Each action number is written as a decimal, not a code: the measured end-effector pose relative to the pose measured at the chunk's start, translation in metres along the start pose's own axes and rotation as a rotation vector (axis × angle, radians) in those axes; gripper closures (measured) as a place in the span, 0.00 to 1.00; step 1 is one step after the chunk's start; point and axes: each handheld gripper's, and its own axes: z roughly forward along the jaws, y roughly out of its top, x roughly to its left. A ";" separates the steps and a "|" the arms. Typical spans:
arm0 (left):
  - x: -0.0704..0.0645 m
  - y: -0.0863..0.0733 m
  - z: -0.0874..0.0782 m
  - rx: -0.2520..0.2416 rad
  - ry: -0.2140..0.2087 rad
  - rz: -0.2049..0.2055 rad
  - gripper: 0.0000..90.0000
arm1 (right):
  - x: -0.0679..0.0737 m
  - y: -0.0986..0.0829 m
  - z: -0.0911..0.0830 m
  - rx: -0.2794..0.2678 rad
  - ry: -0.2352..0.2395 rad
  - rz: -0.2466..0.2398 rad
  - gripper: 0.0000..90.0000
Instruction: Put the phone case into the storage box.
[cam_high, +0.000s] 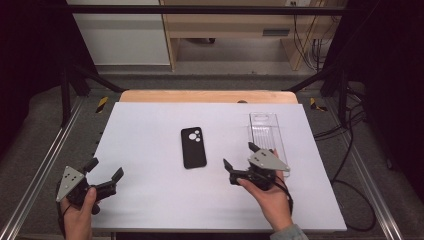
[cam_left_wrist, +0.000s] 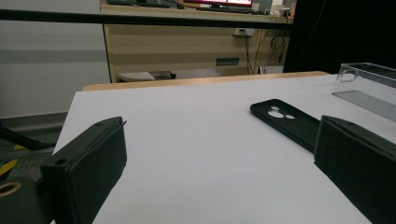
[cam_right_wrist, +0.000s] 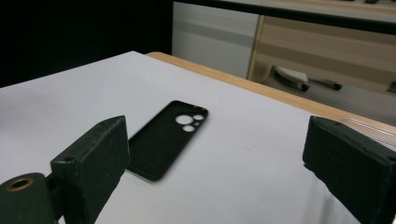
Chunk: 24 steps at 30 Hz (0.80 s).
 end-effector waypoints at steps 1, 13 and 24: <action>0.000 0.000 0.000 0.000 0.001 0.001 0.03 | 0.004 0.002 0.008 0.019 0.011 -0.002 0.09; 0.000 0.001 -0.001 -0.003 0.007 0.006 0.03 | 0.014 -0.005 0.092 0.295 0.033 0.118 0.32; -0.001 0.000 -0.001 0.001 0.006 0.015 0.03 | 0.022 -0.018 0.118 0.380 0.098 0.114 0.88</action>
